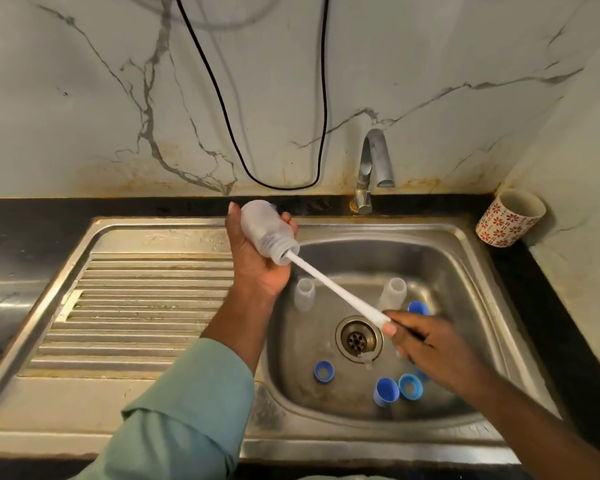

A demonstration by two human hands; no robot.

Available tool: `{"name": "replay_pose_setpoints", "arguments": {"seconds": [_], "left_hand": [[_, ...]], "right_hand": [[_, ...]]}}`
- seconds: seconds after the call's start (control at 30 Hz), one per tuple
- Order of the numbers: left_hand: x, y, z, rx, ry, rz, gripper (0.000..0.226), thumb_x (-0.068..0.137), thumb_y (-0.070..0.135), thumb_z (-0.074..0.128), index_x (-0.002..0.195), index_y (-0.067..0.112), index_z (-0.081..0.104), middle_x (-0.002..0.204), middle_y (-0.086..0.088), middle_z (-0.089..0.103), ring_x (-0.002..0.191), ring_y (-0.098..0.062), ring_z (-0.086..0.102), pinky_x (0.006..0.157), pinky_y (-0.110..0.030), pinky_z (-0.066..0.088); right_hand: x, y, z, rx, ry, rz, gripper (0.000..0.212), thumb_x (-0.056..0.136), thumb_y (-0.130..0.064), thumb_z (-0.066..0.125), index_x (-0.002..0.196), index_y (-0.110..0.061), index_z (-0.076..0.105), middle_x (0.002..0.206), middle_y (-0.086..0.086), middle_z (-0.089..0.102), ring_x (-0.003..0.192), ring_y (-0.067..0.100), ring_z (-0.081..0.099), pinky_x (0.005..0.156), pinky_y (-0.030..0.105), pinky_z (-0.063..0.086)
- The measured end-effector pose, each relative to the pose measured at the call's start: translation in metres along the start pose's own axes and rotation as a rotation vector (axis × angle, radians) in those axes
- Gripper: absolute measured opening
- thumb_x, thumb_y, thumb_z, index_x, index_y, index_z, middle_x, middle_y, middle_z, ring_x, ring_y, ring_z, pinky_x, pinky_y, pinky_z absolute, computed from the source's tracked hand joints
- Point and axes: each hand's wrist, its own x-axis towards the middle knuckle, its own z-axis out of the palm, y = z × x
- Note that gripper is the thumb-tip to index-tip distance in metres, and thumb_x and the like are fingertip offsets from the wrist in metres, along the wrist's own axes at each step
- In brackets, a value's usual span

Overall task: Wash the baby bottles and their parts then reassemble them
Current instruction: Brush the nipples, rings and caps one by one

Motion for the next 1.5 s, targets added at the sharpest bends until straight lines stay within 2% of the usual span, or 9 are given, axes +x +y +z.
{"name": "replay_pose_setpoints", "arguments": {"seconds": [0.2,0.33,0.47,0.57,0.67,0.93,1.1,1.33,1.5], "left_hand": [[-0.002,0.0,-0.008,0.742,0.397,0.214,0.045,0.091,0.05,0.064,0.119,0.017,0.051,0.116,-0.014,0.065,0.086,-0.03,0.072,0.067,-0.04,0.061],[-0.013,0.006,0.005,0.636,0.31,-0.177,0.064,0.082,0.066,0.062,0.12,0.015,0.051,0.113,-0.017,0.062,0.097,-0.034,0.065,0.083,-0.052,0.057],[0.002,-0.002,0.01,0.739,0.44,-0.024,0.077,0.071,0.046,0.085,0.132,0.023,0.042,0.112,-0.013,0.057,0.098,-0.03,0.06,0.083,-0.048,0.057],[0.004,-0.002,0.004,0.344,0.151,-0.151,0.036,0.079,0.031,0.076,0.102,0.012,0.054,0.082,-0.006,0.056,0.068,-0.017,0.057,0.058,-0.027,0.053],[-0.001,-0.01,-0.002,-0.024,-0.122,-0.134,0.041,0.078,0.046,0.065,0.098,0.011,0.055,0.086,-0.005,0.062,0.068,-0.016,0.062,0.055,-0.024,0.054],[-0.002,-0.007,-0.021,0.654,0.327,0.149,0.052,0.09,0.055,0.057,0.125,0.017,0.052,0.115,-0.011,0.065,0.093,-0.028,0.069,0.067,-0.04,0.061],[0.001,0.01,-0.006,0.568,0.335,-0.245,0.087,0.074,0.077,0.063,0.13,0.013,0.046,0.124,-0.02,0.055,0.104,-0.037,0.06,0.081,-0.051,0.056],[0.008,0.001,-0.005,0.115,0.181,-0.298,0.067,0.072,0.059,0.076,0.113,0.012,0.052,0.075,-0.006,0.058,0.065,-0.017,0.059,0.057,-0.026,0.052],[0.0,-0.01,-0.003,-0.022,0.194,-0.175,0.059,0.081,0.062,0.063,0.105,0.01,0.051,0.071,-0.008,0.054,0.062,-0.018,0.058,0.059,-0.025,0.048]], "right_hand": [[-0.008,0.011,-0.007,-0.445,0.172,0.063,0.032,0.094,-0.048,0.047,0.12,-0.036,0.062,0.067,-0.008,0.058,0.059,0.007,0.057,0.057,0.025,0.052],[-0.009,0.005,-0.009,-0.907,0.104,-0.032,0.064,0.089,-0.063,0.01,0.136,-0.04,0.046,0.094,-0.017,0.058,0.073,0.004,0.054,0.068,0.023,0.052],[-0.003,0.001,-0.012,-0.765,0.025,-0.073,0.061,0.088,-0.067,0.015,0.124,-0.037,0.053,0.084,-0.013,0.063,0.068,0.008,0.06,0.064,0.028,0.055],[-0.006,0.002,-0.012,-0.289,0.084,0.004,0.014,0.093,-0.044,0.052,0.095,-0.042,0.067,0.064,0.0,0.062,0.051,0.008,0.055,0.054,0.027,0.053],[-0.008,0.001,0.001,0.059,0.021,0.062,0.025,0.092,-0.019,0.062,0.091,-0.043,0.066,0.057,0.001,0.057,0.049,0.006,0.049,0.05,0.021,0.046],[-0.002,0.014,-0.02,-0.399,0.081,0.017,0.025,0.094,-0.042,0.054,0.111,-0.03,0.066,0.072,0.001,0.065,0.061,0.011,0.061,0.062,0.037,0.055],[0.005,-0.003,-0.015,-0.802,-0.059,-0.02,0.041,0.098,-0.052,0.039,0.134,-0.035,0.05,0.091,-0.013,0.064,0.074,0.003,0.057,0.069,0.019,0.051],[0.006,-0.001,-0.005,0.249,-0.209,0.332,0.02,0.087,-0.018,0.07,0.108,-0.017,0.067,0.06,-0.003,0.06,0.046,0.015,0.047,0.044,0.028,0.041],[0.002,0.017,0.012,-0.405,0.179,0.078,0.015,0.092,-0.04,0.061,0.092,-0.027,0.054,0.084,-0.013,0.052,0.073,0.006,0.054,0.065,0.029,0.052]]}}
